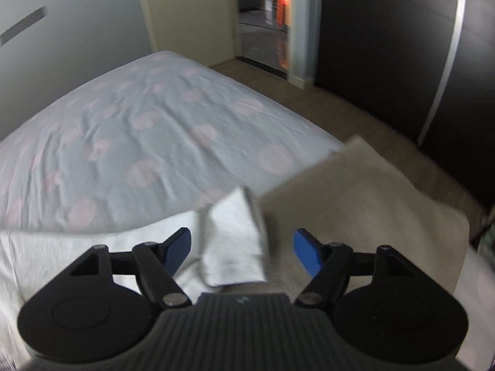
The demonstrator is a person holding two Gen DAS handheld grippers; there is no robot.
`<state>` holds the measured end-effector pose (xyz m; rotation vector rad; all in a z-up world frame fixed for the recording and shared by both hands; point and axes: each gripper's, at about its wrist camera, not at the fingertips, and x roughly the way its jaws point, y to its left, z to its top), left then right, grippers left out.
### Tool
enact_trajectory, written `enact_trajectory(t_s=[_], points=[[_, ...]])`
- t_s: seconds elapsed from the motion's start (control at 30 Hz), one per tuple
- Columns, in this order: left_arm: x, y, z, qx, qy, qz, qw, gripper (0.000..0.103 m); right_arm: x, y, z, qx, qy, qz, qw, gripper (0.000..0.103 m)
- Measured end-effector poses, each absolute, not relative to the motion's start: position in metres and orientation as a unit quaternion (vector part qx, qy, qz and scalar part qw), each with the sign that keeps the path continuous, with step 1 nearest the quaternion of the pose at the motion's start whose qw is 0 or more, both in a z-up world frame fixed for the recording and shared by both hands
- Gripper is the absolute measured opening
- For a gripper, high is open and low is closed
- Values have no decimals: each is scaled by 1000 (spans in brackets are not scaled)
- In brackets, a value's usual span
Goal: Fold clothes
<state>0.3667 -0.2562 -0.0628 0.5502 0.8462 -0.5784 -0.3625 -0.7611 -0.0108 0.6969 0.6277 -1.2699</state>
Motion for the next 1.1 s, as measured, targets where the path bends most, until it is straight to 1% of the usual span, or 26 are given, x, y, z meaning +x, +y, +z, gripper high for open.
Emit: enact_trajectory(t_s=[0.07,0.1,0.13,0.17,0.2,0.23,0.27,0.3,0.4,0.57,0.67,0.8,0.93,1.1], points=[[358,-254,-60,263,400,-278,833,52,-376,-764,-23,360,258,-564,697,63],[355,-253,-59,265,403,-278,831,53,-381,-764,-29,383,244,-556,696,53],[353,-253,-59,268,405,-276,830,53,-386,-765,-35,405,230,-548,694,50],[351,-252,-59,270,408,-274,828,53,-390,-766,-41,426,218,-540,692,50],[349,-250,-59,273,411,-272,827,53,-390,-767,-45,437,213,-532,694,42],[348,-249,-60,274,413,-269,825,53,-387,-768,-46,441,210,-526,696,22],[346,-248,-60,276,416,-267,824,53,-384,-770,-43,439,207,-522,701,16],[345,-246,-60,276,418,-266,824,53,-380,-773,-37,432,207,-522,705,14],[340,-243,-60,273,423,-263,823,53,-368,-781,-9,393,204,-532,722,10],[331,-240,-62,275,431,-265,818,53,-347,-804,45,320,183,-555,745,10],[329,-236,-65,273,437,-264,816,53,-341,-823,61,292,178,-567,749,9],[327,-226,-68,267,447,-256,814,53,-332,-848,44,271,208,-595,727,9],[331,-202,-61,257,455,-235,820,53,-325,-866,5,273,254,-607,702,9],[345,-156,-36,247,448,-184,839,53,-335,-869,-43,286,300,-607,678,9]])
